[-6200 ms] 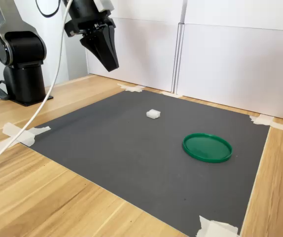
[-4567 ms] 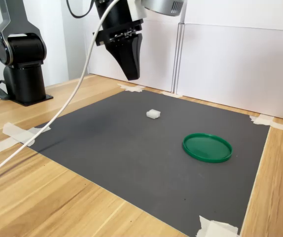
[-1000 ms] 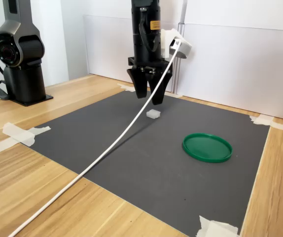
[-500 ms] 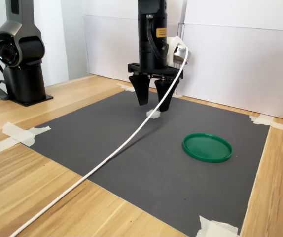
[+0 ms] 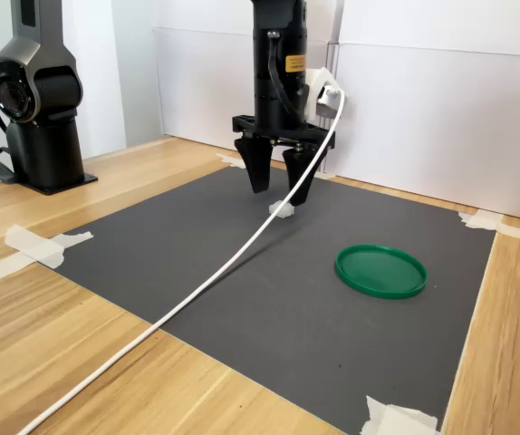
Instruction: Grasp a white terminal and put it in the green lid.
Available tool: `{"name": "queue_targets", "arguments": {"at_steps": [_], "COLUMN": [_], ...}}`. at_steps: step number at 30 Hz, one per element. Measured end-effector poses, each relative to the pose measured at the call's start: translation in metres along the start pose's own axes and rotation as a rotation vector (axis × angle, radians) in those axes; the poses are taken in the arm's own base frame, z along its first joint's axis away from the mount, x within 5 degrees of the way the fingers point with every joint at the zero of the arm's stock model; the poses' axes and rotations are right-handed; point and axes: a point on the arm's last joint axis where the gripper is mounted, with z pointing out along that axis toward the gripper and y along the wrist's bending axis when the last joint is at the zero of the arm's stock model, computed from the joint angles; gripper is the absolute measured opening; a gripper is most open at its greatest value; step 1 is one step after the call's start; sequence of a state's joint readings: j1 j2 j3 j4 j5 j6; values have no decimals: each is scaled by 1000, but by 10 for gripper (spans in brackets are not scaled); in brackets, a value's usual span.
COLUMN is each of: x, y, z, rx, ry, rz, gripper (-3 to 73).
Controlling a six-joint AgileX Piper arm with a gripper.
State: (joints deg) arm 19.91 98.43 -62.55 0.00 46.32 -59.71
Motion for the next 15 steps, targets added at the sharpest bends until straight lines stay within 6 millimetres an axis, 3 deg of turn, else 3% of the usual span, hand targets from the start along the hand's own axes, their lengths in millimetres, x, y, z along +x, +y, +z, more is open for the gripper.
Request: {"name": "queue_targets", "arguments": {"at_steps": [15], "x": [0], "y": [-3], "z": [22], "rx": [-13], "ry": [30], "rz": [-26], "gripper": [666]}}
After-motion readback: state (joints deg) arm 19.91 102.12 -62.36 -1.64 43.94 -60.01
